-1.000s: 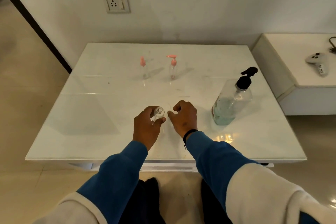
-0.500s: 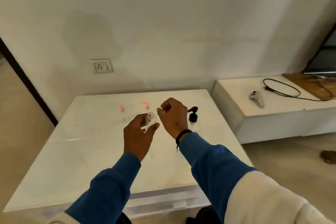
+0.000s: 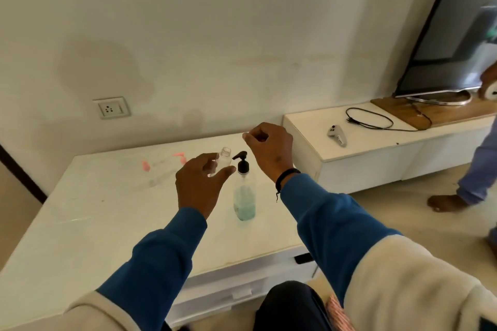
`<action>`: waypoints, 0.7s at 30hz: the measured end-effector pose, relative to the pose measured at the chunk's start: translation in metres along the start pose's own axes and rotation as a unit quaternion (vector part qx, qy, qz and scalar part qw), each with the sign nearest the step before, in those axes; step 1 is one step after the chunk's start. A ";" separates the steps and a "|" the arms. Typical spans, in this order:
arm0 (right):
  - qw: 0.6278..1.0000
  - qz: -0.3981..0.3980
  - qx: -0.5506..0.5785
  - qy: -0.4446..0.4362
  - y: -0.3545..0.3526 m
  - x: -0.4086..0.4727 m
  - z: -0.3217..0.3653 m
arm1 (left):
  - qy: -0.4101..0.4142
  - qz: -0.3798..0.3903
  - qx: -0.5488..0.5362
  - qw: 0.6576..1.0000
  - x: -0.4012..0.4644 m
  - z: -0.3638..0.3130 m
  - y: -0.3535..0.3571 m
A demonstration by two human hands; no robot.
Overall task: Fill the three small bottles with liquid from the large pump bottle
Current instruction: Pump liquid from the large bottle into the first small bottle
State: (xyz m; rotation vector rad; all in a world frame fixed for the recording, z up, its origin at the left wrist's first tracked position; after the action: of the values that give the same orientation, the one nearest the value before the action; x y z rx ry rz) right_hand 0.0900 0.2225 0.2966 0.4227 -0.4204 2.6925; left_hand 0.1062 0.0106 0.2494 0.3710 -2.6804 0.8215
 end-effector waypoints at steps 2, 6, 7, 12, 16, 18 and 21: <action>1.000 -0.001 -0.003 0.015 0.003 0.000 -0.023 | -0.015 0.001 -0.008 1.000 -0.003 0.012 0.010; 0.999 0.002 0.025 0.038 0.022 -0.009 -0.060 | -0.050 -0.010 -0.030 0.998 -0.005 0.041 0.026; 0.999 -0.005 0.036 0.040 0.027 -0.011 -0.068 | -0.055 -0.013 -0.039 0.998 -0.005 0.048 0.029; 0.989 -0.093 0.113 0.035 0.043 -0.017 -0.099 | -0.046 -0.030 -0.049 0.997 -0.009 0.075 0.051; 0.979 -0.146 0.140 -0.021 0.047 -0.021 -0.109 | -0.023 -0.035 -0.056 0.998 -0.009 0.084 0.064; 0.977 -0.151 0.136 -0.057 0.047 -0.023 -0.109 | -0.013 -0.040 -0.070 0.997 -0.008 0.086 0.067; 0.976 -0.154 0.121 -0.093 0.050 -0.019 -0.107 | 0.017 -0.042 -0.066 0.997 -0.003 0.085 0.074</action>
State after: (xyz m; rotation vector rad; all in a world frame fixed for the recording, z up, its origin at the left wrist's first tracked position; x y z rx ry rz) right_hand 0.0614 0.2096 0.1815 0.7477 -0.0650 2.4136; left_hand 0.0660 0.0214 0.1445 0.4293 -2.6494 0.6186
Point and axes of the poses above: each hand's wrist, its own x-axis towards the middle knuckle, its own y-axis out of the palm, z = x × y, the point moved 10 cm from there along x, towards the middle knuckle, and after that the axes turned 9 degrees about x, right-handed, at the moved point
